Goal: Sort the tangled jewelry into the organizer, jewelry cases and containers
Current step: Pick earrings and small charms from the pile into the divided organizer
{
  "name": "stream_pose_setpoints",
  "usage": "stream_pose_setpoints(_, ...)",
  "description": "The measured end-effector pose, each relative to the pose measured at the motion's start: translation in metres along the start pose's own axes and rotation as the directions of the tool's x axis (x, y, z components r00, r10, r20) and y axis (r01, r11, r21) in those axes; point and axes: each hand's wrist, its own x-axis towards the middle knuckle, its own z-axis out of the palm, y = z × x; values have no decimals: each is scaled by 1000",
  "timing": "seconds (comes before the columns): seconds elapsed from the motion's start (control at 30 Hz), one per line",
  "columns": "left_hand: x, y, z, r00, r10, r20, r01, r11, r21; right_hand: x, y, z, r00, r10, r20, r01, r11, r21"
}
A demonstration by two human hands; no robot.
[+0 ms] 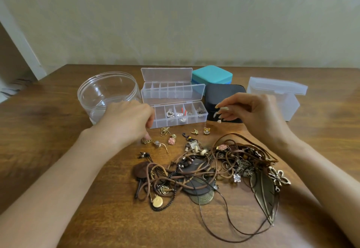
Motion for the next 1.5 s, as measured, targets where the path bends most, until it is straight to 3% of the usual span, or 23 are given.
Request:
stream_pose_setpoints(0.13,2,4,2,998,16,53,-19,998,52,0,3,5,998,-25,49,32,989,-147)
stream_pose_setpoints(0.27,4,5,2,995,44,89,-43,999,-11,-2,1,7,987,-75,143,120,936,-332)
stream_pose_setpoints(0.43,3,7,2,992,80,94,-78,996,-33,5,-26,25,974,-115,195,174,932,-317)
stream_pose_setpoints(0.67,4,1,-1,998,60,1,-60,996,-60,31,-47,73,916,-50,398,244,857,-453)
stream_pose_setpoints(0.83,5,-1,-4,966,10,-259,-69,974,-218,31,-54,81,933,-14,360,226,799,-557)
stream_pose_setpoints(0.93,4,0,-8,946,-38,-321,-136,855,-501,28,-57,85,929,0,369,235,771,-592)
stream_pose_setpoints(1.07,1,3,-17,968,-39,-249,-182,573,-799,28,-59,89,923,52,382,202,779,-593)
stream_pose_setpoints(1.23,1,0,-20,980,-66,-185,-152,344,-926,26,-60,86,911,40,410,213,806,-553)
stream_pose_setpoints(1.37,4,0,-20,986,-78,-146,-121,261,-958,25,-56,75,938,-6,346,178,867,-466)
stream_pose_setpoints(1.5,6,-2,-18,993,-58,-103,-91,188,-978,21,-53,48,956,56,289,-26,994,-110)
